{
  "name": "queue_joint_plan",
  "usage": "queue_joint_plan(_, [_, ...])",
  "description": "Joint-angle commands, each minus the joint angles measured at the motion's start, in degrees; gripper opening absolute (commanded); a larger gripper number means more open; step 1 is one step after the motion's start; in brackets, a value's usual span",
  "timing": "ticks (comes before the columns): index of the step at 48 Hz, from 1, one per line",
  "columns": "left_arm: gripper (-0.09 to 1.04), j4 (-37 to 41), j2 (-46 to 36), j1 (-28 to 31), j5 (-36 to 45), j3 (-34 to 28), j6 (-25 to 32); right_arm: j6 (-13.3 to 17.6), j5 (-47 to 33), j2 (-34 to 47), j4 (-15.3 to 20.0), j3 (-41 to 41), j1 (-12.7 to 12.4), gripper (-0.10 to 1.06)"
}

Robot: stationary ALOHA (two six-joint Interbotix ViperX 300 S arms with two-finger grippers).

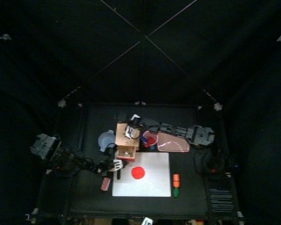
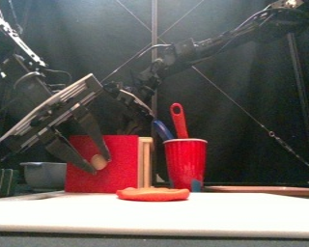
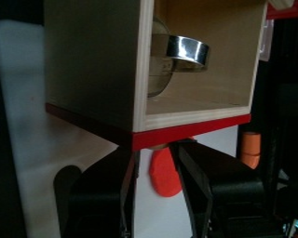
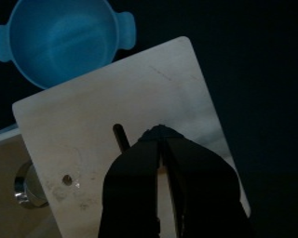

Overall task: Get the cutter from the drawer then cut the dough then place the extra dough in the bowl
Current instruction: Place the cutter on the board

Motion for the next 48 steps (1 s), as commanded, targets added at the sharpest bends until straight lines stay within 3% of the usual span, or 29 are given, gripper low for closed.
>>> queue_joint_plan(1, [0.66, 0.00, 0.09, -0.62, 0.09, -1.05, 0.18, 0.09, 0.97, 0.35, 0.00, 0.35, 0.09, 0.03])
queue_joint_plan(8, [0.69, 0.18, 0.35, -0.53, 0.00, -1.05, 0.26, 0.09, 0.97, 0.35, 0.00, 0.35, 0.09, 0.03])
queue_joint_plan(21, [0.94, 1.41, 0.00, -0.18, -0.26, -0.97, 0.35, 0.00, 0.97, 0.35, -0.18, 0.18, 0.62, 0.03])
queue_joint_plan(48, [0.94, 14.77, -9.84, -1.85, 0.09, 4.75, 0.70, -0.18, 3.34, -2.46, -1.14, -4.31, 2.37, 0.03])
